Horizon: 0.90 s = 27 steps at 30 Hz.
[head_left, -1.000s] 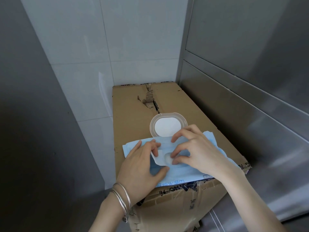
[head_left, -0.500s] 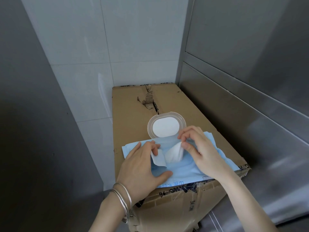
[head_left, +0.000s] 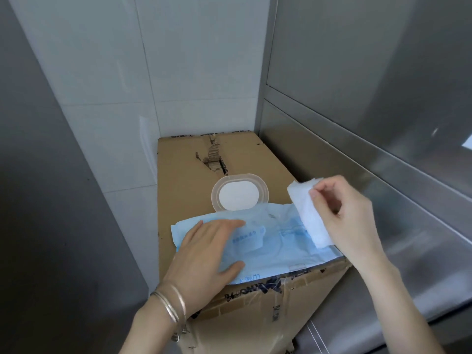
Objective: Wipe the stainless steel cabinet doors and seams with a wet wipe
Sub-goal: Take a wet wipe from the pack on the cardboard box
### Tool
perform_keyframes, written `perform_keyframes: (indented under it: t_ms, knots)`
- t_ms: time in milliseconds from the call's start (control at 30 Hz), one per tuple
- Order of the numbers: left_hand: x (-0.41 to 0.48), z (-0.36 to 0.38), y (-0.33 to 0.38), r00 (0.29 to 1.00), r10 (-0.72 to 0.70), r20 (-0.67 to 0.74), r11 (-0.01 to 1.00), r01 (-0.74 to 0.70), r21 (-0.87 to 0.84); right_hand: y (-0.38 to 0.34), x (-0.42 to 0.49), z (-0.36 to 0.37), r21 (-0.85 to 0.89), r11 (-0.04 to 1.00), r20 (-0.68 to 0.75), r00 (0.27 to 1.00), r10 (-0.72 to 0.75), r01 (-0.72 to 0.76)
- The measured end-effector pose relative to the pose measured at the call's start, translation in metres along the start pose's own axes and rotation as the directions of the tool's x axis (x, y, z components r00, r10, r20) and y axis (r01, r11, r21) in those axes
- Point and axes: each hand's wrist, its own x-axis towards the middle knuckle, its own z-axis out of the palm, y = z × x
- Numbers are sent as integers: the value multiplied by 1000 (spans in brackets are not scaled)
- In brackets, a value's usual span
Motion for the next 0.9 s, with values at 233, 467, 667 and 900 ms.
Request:
perform_keyframes:
  t_ms: [233,467,667,900]
  knots:
    - [11,3,10,994,95,56,980,-103,170,19,-16,13,-74,993,172,980,104,-92]
    - [43,-4,-2,971,-137,-198,989,144,23,22,-23,8,-171,981,170,978,121,-91]
    - [57,-11,-5,991,-74,-110,996,67,-66,21,-22,-2,-193,981,48,999,5,5]
    - [4,-2,3,991,129,32,991,-130,28,17,-16,-5,-108,993,-10,998,-54,53]
